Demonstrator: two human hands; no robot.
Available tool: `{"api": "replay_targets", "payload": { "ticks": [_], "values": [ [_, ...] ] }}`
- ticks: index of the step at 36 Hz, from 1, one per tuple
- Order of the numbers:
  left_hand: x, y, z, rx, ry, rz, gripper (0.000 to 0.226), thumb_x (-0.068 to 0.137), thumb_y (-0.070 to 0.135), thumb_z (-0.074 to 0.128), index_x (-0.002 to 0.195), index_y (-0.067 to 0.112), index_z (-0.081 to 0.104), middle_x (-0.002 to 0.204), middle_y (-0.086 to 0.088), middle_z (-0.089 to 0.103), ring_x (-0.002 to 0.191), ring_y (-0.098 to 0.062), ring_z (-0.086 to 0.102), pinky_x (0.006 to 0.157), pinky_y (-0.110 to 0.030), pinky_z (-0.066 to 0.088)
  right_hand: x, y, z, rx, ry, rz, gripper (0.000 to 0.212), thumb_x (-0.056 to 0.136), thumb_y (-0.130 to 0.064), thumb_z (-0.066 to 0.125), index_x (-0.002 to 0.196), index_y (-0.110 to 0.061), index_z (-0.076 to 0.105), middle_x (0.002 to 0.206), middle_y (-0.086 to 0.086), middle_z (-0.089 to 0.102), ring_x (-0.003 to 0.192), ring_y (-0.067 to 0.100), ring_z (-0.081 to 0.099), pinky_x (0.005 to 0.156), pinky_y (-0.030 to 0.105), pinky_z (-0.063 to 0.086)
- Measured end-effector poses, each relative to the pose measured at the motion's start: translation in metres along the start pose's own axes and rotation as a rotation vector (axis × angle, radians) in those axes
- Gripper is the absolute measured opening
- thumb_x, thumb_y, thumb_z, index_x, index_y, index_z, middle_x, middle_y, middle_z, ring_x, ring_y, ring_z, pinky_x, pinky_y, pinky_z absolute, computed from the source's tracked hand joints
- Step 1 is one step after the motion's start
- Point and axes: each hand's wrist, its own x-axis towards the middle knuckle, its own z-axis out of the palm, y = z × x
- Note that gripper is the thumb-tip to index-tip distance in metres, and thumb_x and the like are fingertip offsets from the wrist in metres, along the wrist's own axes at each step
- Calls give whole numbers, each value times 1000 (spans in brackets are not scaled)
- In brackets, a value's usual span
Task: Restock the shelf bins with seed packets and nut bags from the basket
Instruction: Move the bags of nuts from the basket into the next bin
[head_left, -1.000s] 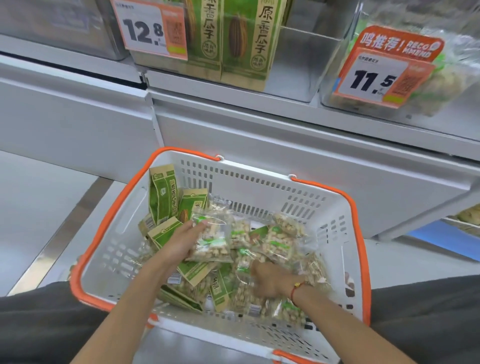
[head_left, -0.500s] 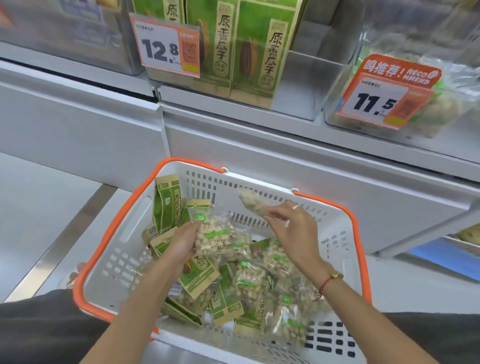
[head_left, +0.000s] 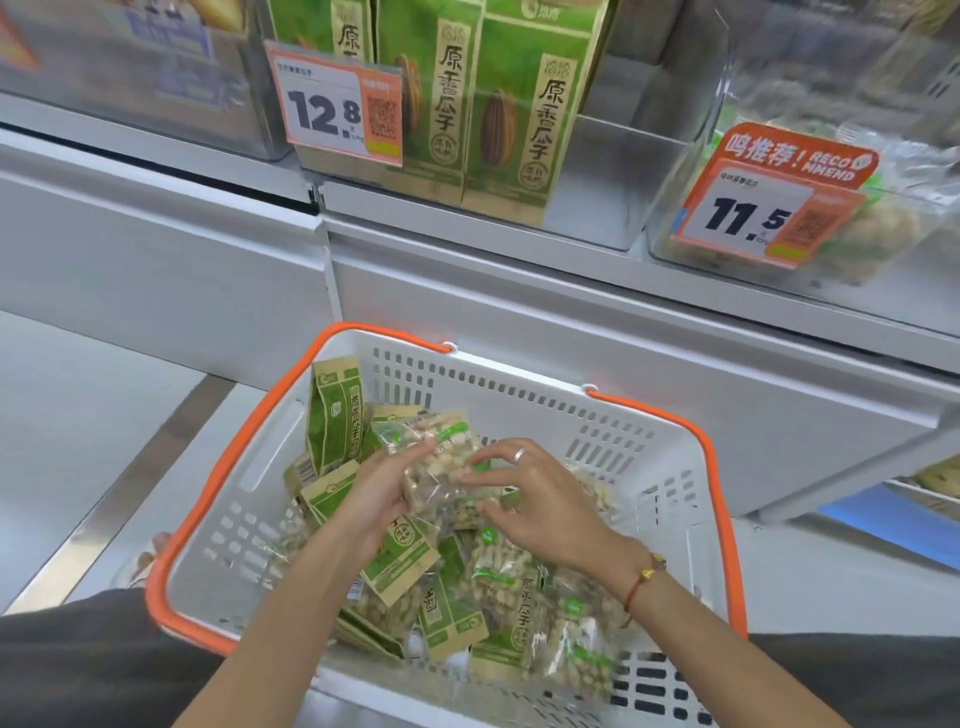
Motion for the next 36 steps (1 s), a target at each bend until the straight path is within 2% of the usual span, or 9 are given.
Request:
{"api": "replay_targets", "payload": {
  "ticks": [2,5,10,14,19,25,29,32,36],
  "values": [
    [2,-1,-5,-21,48,2,103,59,59,78,142,12,37,133,-7,54,112,-16,59,88,-30,47,5,-8,-8,339,-34,251,31,89,-28,60,119,-35,62,128,-16,53,120,5,44,102,32,37],
    [-2,4,4,-119,52,58,97,70,48,73,146,10,26,135,-8,52,114,-14,53,93,-30,43,11,-16,-21,680,39,633,46,86,-45,63,124,-24,48,121,-7,53,108,9,53,86,26,47],
    [-3,4,25,-219,-44,96,109,68,41,81,151,18,14,142,-11,46,119,-19,54,104,-37,40,13,-18,-22,1111,-23,851,28,78,-41,73,80,-15,63,93,3,71,87,16,68,75,26,57],
    [-5,13,29,-287,-66,131,58,88,44,53,136,11,43,123,-13,61,109,-24,62,93,-40,49,12,-14,-21,1291,119,922,22,75,-25,78,75,-9,63,94,10,73,86,17,70,68,22,57],
    [-4,10,23,-84,-32,96,57,93,42,51,140,15,36,130,-5,58,111,-16,61,99,-38,45,14,-7,-31,1218,186,884,56,73,-16,80,115,-8,44,103,12,66,80,13,70,74,24,57],
    [-2,26,14,106,171,187,19,99,37,40,108,29,56,112,-5,56,102,-21,56,103,-46,39,10,13,-80,662,-67,548,44,71,-21,83,101,-21,50,85,0,57,72,13,57,64,22,44],
    [-12,47,22,392,55,277,34,99,32,42,132,24,46,119,8,47,108,-11,47,88,-25,38,10,16,-98,432,-350,270,38,68,-15,85,91,-20,55,74,4,49,70,15,48,63,27,40],
    [-20,51,34,556,-83,328,34,99,32,42,132,24,46,119,10,53,110,-9,51,83,-18,42,12,7,-92,379,-276,224,38,68,-18,85,96,-22,60,71,-1,49,69,14,48,64,27,40],
    [-22,55,48,604,-196,289,14,101,29,39,109,34,49,97,22,56,80,13,56,65,-6,44,12,-6,-98,288,-160,242,47,69,-22,84,104,-26,53,79,-12,60,82,15,57,74,32,47]
  ]
}}
